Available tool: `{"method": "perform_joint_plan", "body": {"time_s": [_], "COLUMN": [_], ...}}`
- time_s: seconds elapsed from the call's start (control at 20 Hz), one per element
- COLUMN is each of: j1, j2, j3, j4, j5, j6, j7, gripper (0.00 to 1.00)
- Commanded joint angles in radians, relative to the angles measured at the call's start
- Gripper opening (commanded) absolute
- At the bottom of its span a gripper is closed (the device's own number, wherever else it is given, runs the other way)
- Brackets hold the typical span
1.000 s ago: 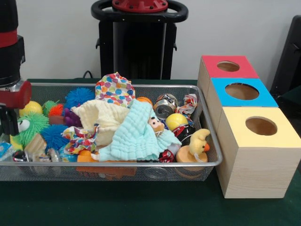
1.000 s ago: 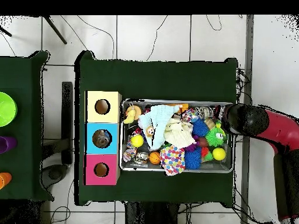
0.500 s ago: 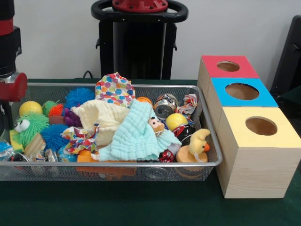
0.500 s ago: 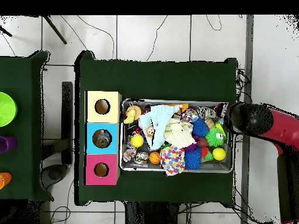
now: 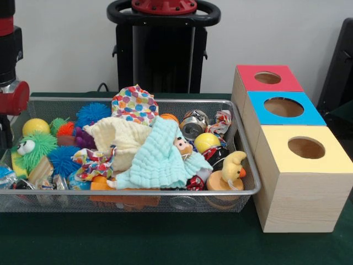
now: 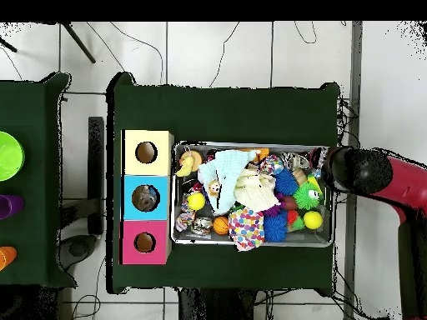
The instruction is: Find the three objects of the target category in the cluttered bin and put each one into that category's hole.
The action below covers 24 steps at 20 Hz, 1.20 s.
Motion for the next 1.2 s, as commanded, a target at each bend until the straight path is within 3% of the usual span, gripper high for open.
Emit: {"method": "perform_joint_plan", "body": {"time_s": [0.05, 0.15, 0.2, 1.2], "j1": [-0.012, -0.017, -0.019, -0.024], "j2": [0.031, 0.034, 0.035, 0.049], "j3": [0.014, 0.02, 0.022, 0.034], "j4": [0.099, 0.103, 0.105, 0.086], "j5": [0.004, 0.008, 0.01, 0.013], "j6": [-0.058, -0.061, -0.064, -0.045], "j7": [0.012, 0.009, 0.007, -0.021], "gripper": [0.0, 0.0, 1.0, 1.0]}}
